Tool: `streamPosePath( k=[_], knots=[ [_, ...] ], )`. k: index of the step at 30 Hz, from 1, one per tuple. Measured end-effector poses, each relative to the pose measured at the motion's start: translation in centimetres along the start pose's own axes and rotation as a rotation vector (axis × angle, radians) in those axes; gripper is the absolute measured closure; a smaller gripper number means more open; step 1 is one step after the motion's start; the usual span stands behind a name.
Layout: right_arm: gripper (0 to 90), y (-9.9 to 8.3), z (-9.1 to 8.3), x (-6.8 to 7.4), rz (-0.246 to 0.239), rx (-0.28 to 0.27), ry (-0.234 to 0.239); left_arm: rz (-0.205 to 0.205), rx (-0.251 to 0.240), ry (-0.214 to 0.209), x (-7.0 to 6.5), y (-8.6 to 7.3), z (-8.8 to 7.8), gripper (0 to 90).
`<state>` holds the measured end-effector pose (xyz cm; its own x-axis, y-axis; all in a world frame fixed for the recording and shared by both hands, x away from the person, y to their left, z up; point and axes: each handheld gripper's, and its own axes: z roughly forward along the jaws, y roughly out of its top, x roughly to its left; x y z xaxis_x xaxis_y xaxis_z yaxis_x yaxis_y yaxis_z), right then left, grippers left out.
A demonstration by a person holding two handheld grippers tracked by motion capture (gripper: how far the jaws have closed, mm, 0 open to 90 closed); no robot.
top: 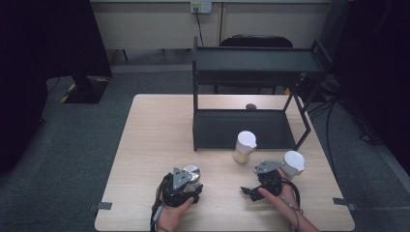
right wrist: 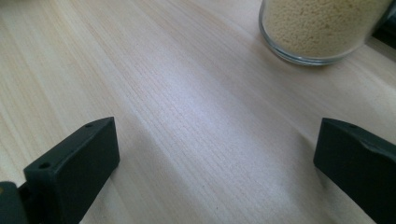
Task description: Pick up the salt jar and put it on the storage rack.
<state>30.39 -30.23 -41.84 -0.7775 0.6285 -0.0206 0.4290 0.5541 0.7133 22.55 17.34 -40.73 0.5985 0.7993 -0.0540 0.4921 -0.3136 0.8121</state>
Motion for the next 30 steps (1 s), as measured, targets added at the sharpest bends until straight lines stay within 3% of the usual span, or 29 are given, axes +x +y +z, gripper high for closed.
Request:
streamPosePath(
  k=[16,30],
  knots=[
    [0.0,0.0,0.0,0.0,0.0,0.0,0.0,0.007,-0.022,-0.018,-0.1,2.5,1.6,30.6],
    [0.0,0.0,0.0,0.0,0.0,0.0,0.0,0.037,0.003,-0.033,0.2,4.9,3.4,30.7]
  ],
)
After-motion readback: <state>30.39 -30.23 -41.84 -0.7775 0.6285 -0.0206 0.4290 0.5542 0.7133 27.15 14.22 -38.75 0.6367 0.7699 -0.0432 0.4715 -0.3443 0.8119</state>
